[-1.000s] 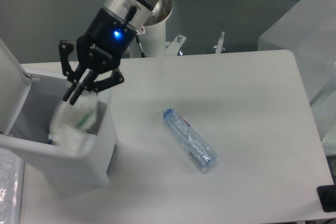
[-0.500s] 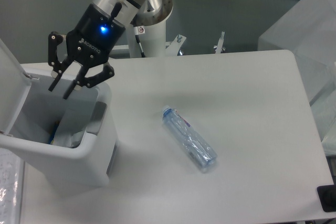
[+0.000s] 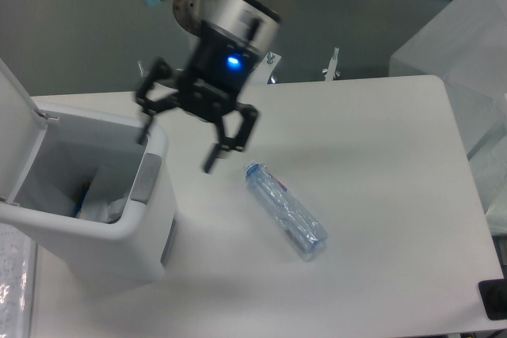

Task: Place the trash in the trash can
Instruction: 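Move the gripper over to the clear plastic water bottle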

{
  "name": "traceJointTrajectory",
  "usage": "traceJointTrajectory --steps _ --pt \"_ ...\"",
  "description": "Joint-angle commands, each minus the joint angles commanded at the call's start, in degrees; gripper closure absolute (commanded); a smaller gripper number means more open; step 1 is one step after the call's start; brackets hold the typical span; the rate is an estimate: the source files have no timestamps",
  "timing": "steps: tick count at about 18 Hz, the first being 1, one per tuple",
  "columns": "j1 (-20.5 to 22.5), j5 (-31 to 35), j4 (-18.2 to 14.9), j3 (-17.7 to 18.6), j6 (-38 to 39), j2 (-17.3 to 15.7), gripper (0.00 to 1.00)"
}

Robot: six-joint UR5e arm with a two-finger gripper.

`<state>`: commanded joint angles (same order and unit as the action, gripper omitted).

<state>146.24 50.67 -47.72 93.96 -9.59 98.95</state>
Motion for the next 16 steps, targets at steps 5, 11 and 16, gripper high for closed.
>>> traceJointTrajectory --steps 5,11,16 --pt "3.52 7.84 -0.62 0.95 2.29 2.73 0.0" --pt "4.22 20.07 -0.53 0.87 5.89 7.65 0.0" --pt "3.44 24.56 -0.61 -0.17 8.01 12.84 0.0"
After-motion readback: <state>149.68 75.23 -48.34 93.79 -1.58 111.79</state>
